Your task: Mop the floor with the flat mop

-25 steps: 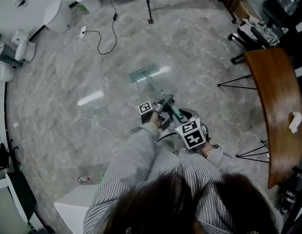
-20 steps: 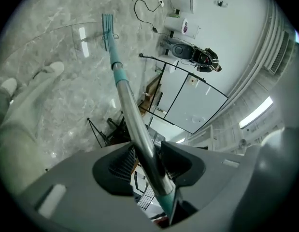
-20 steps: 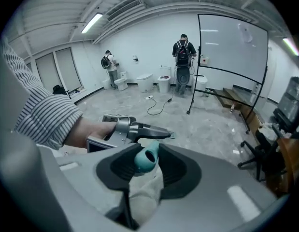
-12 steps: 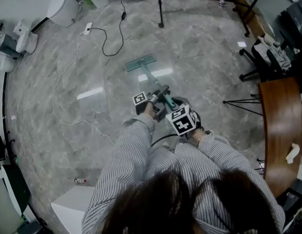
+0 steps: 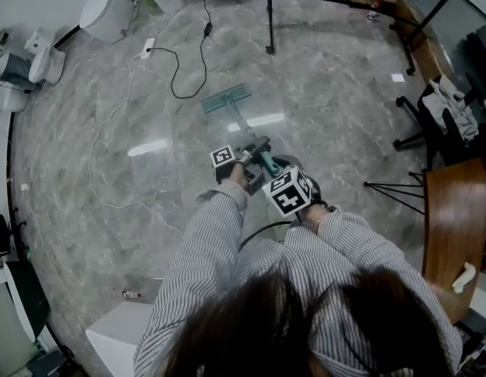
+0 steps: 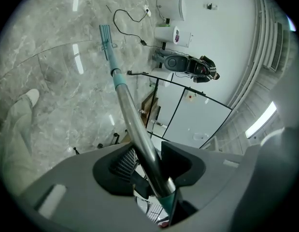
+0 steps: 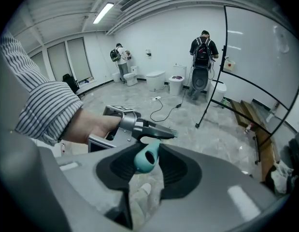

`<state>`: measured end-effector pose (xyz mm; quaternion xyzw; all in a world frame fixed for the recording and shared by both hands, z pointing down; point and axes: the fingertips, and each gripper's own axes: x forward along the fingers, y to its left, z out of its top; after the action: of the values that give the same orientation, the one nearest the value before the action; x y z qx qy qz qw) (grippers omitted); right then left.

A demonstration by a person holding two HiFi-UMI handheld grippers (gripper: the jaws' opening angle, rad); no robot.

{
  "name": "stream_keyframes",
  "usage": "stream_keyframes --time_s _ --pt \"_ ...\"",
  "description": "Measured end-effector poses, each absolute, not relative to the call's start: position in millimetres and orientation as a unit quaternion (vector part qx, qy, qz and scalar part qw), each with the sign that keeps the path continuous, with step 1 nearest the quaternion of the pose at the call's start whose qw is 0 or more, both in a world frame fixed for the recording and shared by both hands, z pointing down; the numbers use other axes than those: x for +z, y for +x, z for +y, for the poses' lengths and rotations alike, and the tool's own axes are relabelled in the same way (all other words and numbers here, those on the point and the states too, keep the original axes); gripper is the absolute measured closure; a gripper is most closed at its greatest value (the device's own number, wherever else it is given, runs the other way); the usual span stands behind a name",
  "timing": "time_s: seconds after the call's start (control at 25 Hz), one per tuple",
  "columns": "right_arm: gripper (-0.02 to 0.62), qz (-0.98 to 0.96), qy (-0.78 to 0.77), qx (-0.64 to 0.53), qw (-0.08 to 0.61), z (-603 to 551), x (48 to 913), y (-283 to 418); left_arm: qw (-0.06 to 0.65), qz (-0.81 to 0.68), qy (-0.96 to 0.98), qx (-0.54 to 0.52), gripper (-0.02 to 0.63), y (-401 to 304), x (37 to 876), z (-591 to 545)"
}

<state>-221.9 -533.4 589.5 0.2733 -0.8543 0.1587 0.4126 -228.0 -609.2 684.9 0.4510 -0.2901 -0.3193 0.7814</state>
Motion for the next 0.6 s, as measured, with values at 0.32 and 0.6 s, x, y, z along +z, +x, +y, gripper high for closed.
stream_keyframes --time_s 0.32,0.6 --pt "0.474 -0.856 0.266 0.154 0.417 -542 593 -223 0.780 -0.293 0.454 -0.316 0.446 -230 689 -618" --pt "0.476 -0.853 0.273 0.152 0.418 -516 597 -211 0.779 -0.289 0.456 -0.319 0.446 -218 692 -592"
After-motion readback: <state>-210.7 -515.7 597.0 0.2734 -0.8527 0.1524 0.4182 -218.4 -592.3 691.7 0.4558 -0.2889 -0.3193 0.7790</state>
